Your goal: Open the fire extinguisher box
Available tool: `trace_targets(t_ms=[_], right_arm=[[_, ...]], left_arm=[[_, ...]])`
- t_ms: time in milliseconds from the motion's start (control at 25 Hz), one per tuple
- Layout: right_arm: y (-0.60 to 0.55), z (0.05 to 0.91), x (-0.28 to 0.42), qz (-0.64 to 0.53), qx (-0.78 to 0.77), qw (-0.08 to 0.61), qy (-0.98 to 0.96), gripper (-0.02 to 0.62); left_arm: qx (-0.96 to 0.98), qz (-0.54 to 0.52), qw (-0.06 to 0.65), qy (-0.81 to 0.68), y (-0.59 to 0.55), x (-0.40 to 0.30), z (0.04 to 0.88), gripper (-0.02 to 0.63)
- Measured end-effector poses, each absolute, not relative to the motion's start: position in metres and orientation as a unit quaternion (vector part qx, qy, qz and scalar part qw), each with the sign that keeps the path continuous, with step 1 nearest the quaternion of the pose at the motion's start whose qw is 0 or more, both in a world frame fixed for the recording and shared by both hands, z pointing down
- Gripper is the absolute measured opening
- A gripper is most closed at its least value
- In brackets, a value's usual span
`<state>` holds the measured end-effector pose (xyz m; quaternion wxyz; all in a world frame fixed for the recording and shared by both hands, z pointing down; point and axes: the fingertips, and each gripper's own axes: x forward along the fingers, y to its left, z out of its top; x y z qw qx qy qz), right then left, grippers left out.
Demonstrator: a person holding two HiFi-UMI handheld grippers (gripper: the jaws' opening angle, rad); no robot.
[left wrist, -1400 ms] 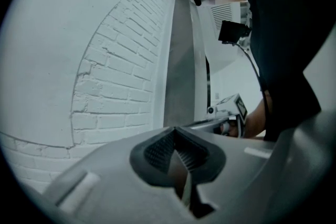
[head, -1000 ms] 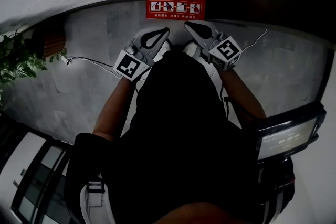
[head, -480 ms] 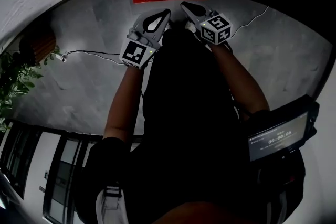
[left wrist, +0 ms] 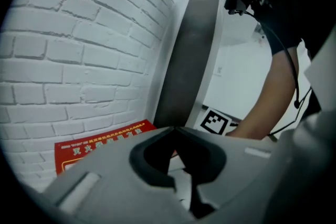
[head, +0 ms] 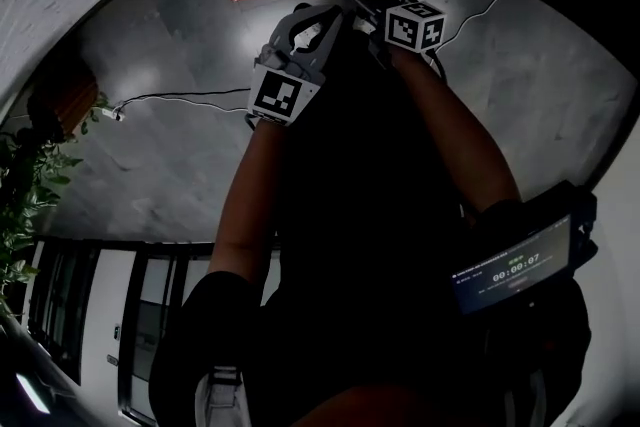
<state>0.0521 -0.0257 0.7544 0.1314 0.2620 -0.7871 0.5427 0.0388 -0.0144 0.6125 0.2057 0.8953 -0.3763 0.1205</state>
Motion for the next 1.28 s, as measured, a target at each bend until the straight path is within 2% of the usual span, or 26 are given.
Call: trace_targets(t_ms=[200,400,480,640,1040,1280], right_arm=[[-0.024,0.779,0.046,0.588,0.268,0.102,-0.756,0.13],[-0.027,0.791,0.049,0.609,0.283,0.074,-0.737,0.109],[-0.026,0.795,0.05,0.623,0.283,0.061,-0.726,0.14],[-0.031,0.797,0.053,0.645,0.29,0.029,-0.706,0.143],[-0.037,0.815,0.059,0.669,0.309,-0.004,-0.676,0.14],[-0.038,0.804,0.061,0.664,0.315,-0.009,-0.678,0.114]], left_arm=[[0.897,0.144,0.206,-0.364,-0.014,0.043,0.623,0.002],[0.899,0.142,0.207,-0.358,-0.016,0.046,0.626,0.002],[0.899,0.14,0.209,-0.358,-0.014,0.045,0.627,0.002],[0.899,0.143,0.216,-0.353,-0.008,0.046,0.631,0.001],[0.898,0.154,0.223,-0.346,0.005,0.047,0.645,0.002],[0.898,0.153,0.223,-0.348,0.006,0.046,0.641,0.002]])
